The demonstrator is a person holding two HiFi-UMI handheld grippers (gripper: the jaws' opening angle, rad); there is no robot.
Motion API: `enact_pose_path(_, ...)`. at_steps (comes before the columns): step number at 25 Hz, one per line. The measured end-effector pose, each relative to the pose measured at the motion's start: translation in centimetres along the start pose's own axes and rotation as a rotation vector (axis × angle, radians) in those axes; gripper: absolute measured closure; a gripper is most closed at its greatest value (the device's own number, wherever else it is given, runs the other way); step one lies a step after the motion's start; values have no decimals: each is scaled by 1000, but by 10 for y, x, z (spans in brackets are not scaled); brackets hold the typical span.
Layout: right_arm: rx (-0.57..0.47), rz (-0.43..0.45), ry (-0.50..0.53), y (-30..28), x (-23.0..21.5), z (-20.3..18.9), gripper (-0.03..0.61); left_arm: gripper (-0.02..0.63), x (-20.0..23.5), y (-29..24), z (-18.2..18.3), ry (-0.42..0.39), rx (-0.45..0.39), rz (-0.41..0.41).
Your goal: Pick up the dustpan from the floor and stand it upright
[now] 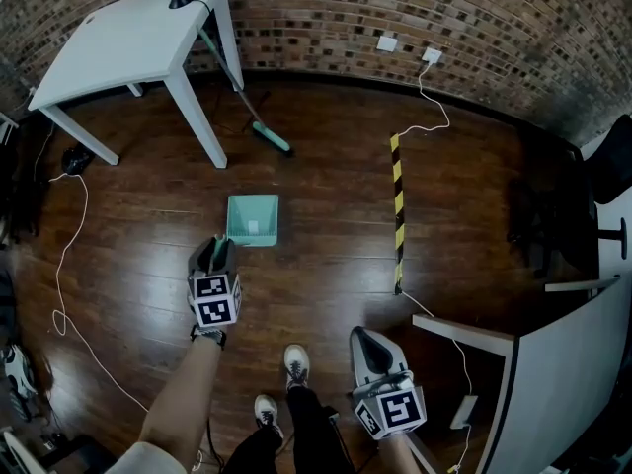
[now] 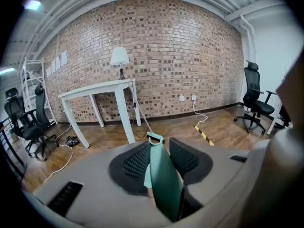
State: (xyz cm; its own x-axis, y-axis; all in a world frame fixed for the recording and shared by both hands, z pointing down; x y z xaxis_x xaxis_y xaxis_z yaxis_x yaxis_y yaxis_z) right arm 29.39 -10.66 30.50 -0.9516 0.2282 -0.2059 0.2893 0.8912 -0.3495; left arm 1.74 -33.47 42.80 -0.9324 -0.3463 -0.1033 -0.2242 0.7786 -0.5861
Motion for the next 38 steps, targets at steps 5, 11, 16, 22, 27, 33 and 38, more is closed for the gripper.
enact_pose_path(5, 16, -1, -1, -6, -9, -4, 586, 453, 12, -13, 13, -5, -79, 15)
enact_pose_path(11, 4, 8, 2, -5, -2, -4, 586, 390, 6, 10, 37, -90, -230, -12)
enact_pose_path(16, -30, 32, 31, 5, 13, 3, 566, 390, -3, 46, 43, -108, -288, -24)
enact_pose_path(22, -82, 53, 58, 17, 46, 20, 591, 542, -12, 117, 45, -132, -314, -30)
enact_pose_path(27, -162, 22, 79, 52, 79, 54, 591, 620, -15, 199, 60, -107, -395, -131)
enact_pose_path(33, -297, -25, 183, 121, 135, 128, 591, 621, -2, 330, 100, -119, -538, -234)
enact_pose_path(38, -386, -63, 213, 209, 175, 161, 591, 620, 0, 443, 113, -148, -638, -295)
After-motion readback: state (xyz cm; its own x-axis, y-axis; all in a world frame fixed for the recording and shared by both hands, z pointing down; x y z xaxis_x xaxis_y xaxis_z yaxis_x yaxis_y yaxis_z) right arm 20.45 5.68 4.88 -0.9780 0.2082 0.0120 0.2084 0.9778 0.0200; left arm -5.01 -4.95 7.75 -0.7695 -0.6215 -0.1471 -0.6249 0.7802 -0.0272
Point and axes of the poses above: the fingertips, and each gripper's own axes: y backward along the fingers, x to its left, z out of its top, the point moved 7 cm from there along y, backward along the fingers, and after that the axes turned 2 degrees about z, right-handed, at the moved point
